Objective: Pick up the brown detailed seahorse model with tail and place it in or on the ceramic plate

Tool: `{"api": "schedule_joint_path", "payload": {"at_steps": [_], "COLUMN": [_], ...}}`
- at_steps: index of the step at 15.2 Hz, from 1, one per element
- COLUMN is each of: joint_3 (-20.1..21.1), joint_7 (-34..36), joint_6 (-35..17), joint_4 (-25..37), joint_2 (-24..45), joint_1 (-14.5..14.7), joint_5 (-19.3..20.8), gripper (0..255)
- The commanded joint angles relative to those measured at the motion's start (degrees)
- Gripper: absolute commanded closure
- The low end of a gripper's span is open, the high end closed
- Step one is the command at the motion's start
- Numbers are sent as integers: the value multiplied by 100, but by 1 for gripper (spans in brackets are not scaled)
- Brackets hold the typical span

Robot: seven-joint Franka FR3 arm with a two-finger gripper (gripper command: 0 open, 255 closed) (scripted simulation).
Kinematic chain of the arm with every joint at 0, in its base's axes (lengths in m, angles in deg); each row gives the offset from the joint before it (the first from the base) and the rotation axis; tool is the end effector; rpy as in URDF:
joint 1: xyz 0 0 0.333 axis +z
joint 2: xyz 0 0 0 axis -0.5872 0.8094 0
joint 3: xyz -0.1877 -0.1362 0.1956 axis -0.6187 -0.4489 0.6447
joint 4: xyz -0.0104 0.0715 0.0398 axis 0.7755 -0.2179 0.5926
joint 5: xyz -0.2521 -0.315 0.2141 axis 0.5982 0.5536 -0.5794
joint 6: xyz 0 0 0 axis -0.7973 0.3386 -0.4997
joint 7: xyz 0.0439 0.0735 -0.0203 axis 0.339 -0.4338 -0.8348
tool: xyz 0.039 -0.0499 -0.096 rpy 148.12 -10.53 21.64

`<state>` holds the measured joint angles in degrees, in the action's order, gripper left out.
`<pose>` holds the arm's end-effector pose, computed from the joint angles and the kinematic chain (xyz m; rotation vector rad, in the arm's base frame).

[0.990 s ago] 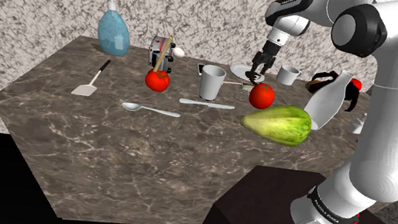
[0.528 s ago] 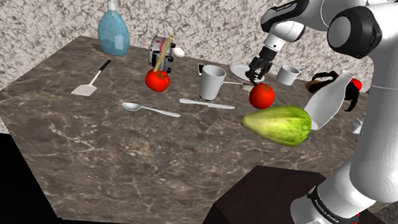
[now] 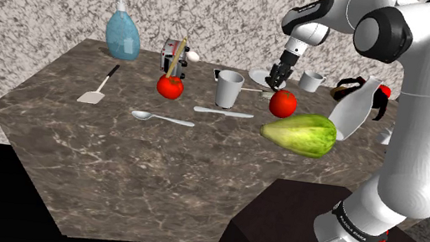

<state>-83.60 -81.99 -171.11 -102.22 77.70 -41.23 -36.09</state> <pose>0.5911 -0.3753 0.3003 -2.8848 0.2337 0.0384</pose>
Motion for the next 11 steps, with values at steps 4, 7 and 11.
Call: {"api": "schedule_joint_path", "payload": {"at_steps": [4, 7, 11], "joint_3": [0, 1, -33], "joint_7": [1, 1, 68], "joint_6": [0, -1, 171], "joint_4": [-1, -1, 101], "joint_2": [0, 0, -92], "joint_1": [1, 1, 12], "joint_5": [0, 0, 67], "gripper": [255, 255, 255]}}
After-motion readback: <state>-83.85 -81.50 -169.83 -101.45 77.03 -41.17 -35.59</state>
